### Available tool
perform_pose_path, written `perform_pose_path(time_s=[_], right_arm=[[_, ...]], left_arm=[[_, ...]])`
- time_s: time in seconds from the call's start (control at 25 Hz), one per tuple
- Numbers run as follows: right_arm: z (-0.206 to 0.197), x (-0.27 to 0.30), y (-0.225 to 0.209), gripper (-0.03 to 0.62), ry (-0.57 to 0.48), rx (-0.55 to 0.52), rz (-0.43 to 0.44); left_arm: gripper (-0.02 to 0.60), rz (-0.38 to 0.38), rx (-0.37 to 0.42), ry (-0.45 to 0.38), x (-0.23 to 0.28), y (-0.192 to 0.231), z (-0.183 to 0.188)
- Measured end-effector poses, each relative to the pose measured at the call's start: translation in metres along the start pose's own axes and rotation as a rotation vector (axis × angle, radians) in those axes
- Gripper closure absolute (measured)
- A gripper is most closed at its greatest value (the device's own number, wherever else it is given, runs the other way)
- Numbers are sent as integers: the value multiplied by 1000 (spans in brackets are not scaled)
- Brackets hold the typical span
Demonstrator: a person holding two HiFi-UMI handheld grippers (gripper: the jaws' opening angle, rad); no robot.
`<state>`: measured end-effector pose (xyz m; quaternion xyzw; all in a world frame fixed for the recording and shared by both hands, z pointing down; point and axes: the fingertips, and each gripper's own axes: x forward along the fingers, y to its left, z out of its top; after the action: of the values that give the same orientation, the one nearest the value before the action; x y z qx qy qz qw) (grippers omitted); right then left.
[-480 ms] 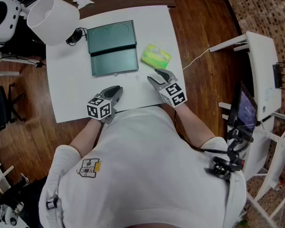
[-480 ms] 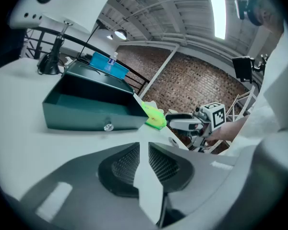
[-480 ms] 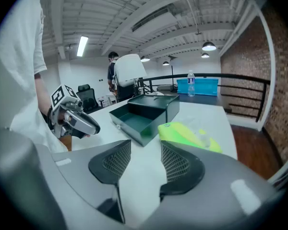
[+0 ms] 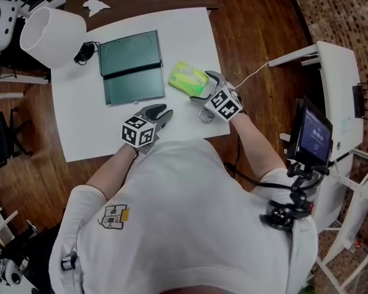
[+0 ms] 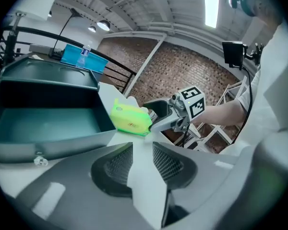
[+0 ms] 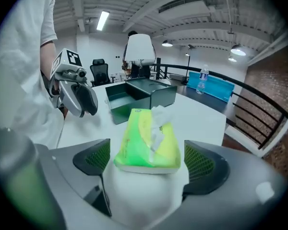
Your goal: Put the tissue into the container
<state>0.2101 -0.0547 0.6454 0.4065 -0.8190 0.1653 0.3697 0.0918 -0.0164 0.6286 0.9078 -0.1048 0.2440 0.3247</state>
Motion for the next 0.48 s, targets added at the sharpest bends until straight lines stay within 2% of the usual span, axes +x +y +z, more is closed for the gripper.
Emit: perform_pose_path(time_s=[0.08, 0.16, 0.2, 0.36, 0.48], right_arm=[[-8, 10, 3, 103, 37, -20, 55], [-14, 18, 4, 113, 63, -49, 79], [-15, 19, 3, 164, 65, -60, 78], [-13, 15, -2, 259, 36, -93, 66], [-11, 12, -5, 293, 27, -117, 62]], left_arm=[[476, -3, 15, 22, 13, -5, 1], [475, -9, 25, 42, 25, -9, 2], [476, -12, 28, 51, 30, -10, 3], [474, -8, 33, 58, 39, -14, 8], [474, -3, 38, 51, 42, -12, 12]])
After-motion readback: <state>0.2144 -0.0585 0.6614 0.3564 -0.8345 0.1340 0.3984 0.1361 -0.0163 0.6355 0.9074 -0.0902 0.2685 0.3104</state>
